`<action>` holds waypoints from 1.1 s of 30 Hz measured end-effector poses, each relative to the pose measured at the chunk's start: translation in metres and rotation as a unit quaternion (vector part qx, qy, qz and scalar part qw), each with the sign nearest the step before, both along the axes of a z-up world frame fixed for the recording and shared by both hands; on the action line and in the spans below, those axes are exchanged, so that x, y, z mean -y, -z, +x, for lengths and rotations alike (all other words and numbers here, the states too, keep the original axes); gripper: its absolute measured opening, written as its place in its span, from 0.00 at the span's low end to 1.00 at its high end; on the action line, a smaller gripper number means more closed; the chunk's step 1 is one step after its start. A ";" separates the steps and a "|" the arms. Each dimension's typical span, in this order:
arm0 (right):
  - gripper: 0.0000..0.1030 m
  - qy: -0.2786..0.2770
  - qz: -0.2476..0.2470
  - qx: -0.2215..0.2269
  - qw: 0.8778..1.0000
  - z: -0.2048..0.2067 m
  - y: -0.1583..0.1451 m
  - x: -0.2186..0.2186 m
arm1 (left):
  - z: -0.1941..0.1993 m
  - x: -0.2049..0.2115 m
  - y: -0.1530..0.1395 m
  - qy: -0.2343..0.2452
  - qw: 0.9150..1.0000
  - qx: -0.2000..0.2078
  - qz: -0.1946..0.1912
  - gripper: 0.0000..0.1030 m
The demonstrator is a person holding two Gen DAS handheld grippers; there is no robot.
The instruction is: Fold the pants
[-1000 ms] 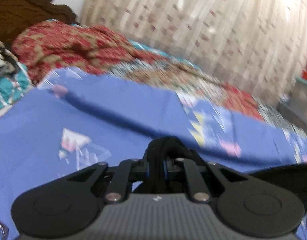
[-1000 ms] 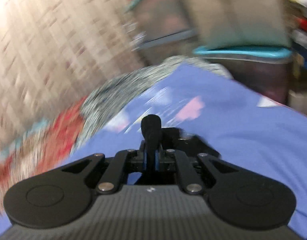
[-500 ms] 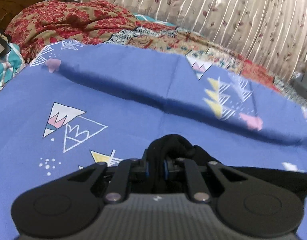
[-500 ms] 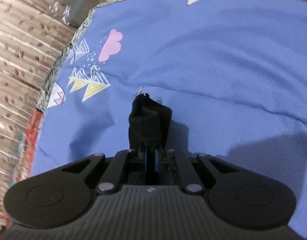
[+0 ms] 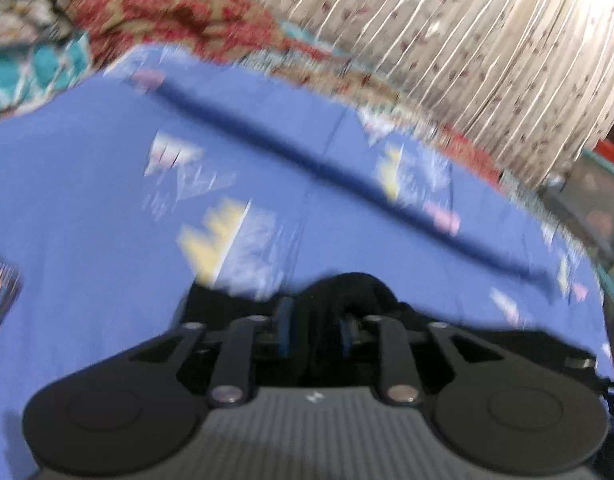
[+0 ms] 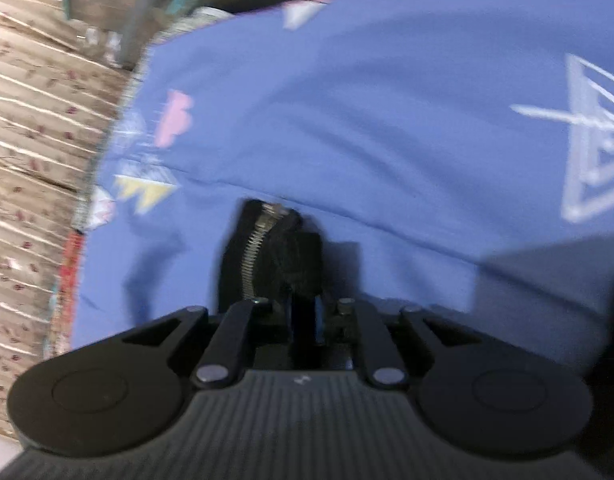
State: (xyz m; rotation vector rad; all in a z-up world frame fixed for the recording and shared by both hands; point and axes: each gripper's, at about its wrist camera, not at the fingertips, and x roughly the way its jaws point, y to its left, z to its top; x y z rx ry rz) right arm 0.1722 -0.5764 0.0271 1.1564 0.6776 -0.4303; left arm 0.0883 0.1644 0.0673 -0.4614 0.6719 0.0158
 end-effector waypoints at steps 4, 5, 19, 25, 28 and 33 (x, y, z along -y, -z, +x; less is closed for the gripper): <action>0.50 -0.002 0.022 0.035 0.999 -0.013 0.005 0.005 | -0.042 -0.002 0.008 -0.002 0.999 -0.032 -0.025 0.52; 0.52 -0.004 0.024 0.037 0.999 -0.015 0.005 0.007 | -0.053 -0.004 0.007 -0.005 0.999 -0.033 -0.036 0.55; 0.54 0.000 0.061 0.054 0.997 -0.026 0.013 0.013 | -0.052 -0.034 0.023 -0.052 0.937 -0.067 -0.340 0.81; 0.56 0.003 0.054 0.044 0.998 -0.024 0.011 0.009 | -0.031 -0.035 0.065 -0.109 0.899 -0.078 -0.418 0.87; 0.61 0.006 0.059 0.042 0.997 -0.022 0.005 0.008 | -0.026 -0.046 0.074 -0.134 0.875 -0.085 -0.457 0.87; 0.63 -0.002 0.069 0.056 0.996 -0.015 0.001 -0.001 | -0.036 -0.041 0.071 -0.128 0.885 -0.068 -0.442 0.87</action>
